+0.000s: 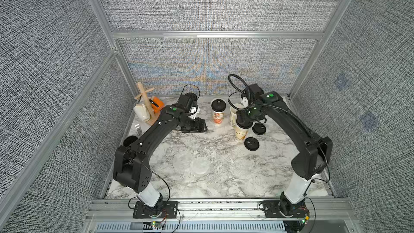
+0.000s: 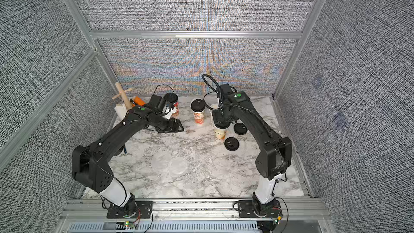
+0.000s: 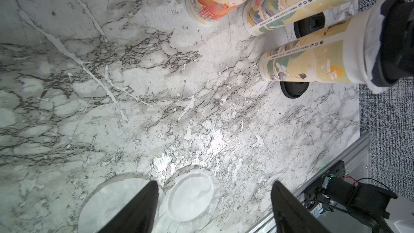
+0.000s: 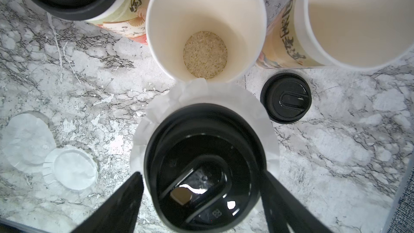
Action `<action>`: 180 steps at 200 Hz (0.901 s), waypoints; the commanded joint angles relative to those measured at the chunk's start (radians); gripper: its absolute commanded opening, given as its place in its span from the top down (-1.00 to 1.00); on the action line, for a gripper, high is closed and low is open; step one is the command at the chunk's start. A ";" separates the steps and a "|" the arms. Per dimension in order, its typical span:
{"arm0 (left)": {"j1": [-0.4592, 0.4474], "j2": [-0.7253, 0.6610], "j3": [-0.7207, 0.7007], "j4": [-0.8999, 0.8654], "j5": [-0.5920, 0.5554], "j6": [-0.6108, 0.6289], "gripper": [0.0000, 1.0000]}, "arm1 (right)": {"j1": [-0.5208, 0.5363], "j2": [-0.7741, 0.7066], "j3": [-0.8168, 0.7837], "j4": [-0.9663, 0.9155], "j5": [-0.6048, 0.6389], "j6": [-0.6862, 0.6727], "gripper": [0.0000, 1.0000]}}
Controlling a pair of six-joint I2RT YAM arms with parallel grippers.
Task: Put the leak-proof paper on the milk tea cups
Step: Place the cup lid on the cup.
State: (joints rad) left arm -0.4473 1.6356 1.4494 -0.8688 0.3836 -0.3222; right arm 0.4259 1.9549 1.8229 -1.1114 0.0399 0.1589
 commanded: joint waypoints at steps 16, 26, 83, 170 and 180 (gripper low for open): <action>0.001 0.001 0.009 -0.010 -0.006 0.010 -0.62 | 0.001 0.001 0.003 0.025 -0.023 0.001 -0.66; 0.002 0.001 0.009 -0.010 -0.006 0.009 -0.62 | 0.002 0.001 0.006 0.025 -0.024 0.001 -0.67; 0.001 0.004 0.011 -0.010 -0.003 0.010 -0.62 | 0.003 0.001 0.009 0.020 -0.009 0.006 -0.69; -0.044 0.007 0.103 -0.044 0.014 0.062 -0.62 | 0.001 -0.045 0.082 0.000 0.005 0.037 -0.91; -0.059 0.011 0.129 -0.040 0.020 0.072 -0.62 | -0.001 -0.064 0.082 0.006 0.006 0.046 -0.92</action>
State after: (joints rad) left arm -0.4797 1.6398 1.5337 -0.9024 0.3847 -0.2939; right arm 0.4274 1.9186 1.8927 -1.1141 0.0376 0.1848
